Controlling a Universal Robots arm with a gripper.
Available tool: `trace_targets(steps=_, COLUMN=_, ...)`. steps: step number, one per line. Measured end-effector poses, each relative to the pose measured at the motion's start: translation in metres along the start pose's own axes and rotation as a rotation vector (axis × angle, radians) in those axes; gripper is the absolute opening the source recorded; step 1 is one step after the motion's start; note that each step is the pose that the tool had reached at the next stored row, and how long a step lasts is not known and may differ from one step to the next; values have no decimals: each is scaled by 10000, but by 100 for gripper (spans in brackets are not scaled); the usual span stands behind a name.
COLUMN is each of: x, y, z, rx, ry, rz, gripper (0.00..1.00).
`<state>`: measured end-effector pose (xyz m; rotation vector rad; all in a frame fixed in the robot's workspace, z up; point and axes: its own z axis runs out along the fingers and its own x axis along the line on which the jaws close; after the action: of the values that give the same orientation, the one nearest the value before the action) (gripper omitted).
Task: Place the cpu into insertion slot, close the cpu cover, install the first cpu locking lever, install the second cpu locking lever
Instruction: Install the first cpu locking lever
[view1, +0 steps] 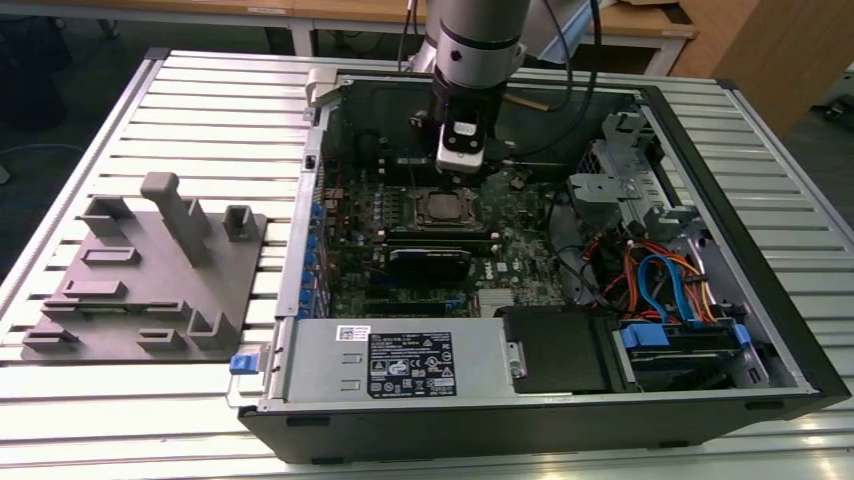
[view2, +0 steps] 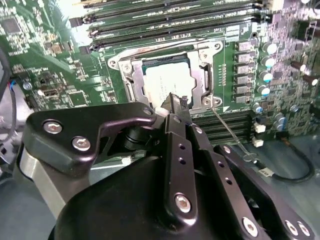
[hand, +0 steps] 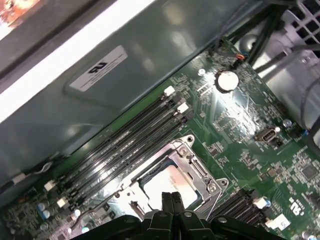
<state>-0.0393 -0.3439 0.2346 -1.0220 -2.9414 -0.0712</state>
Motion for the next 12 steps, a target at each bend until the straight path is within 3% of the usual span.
trace_targets(steps=5, x=0, y=0, z=1, rx=17, ry=15, rz=-547, gripper=11)
trace_targets(steps=12, x=0, y=0, z=2, rx=23, ry=19, rz=-761, gripper=11)
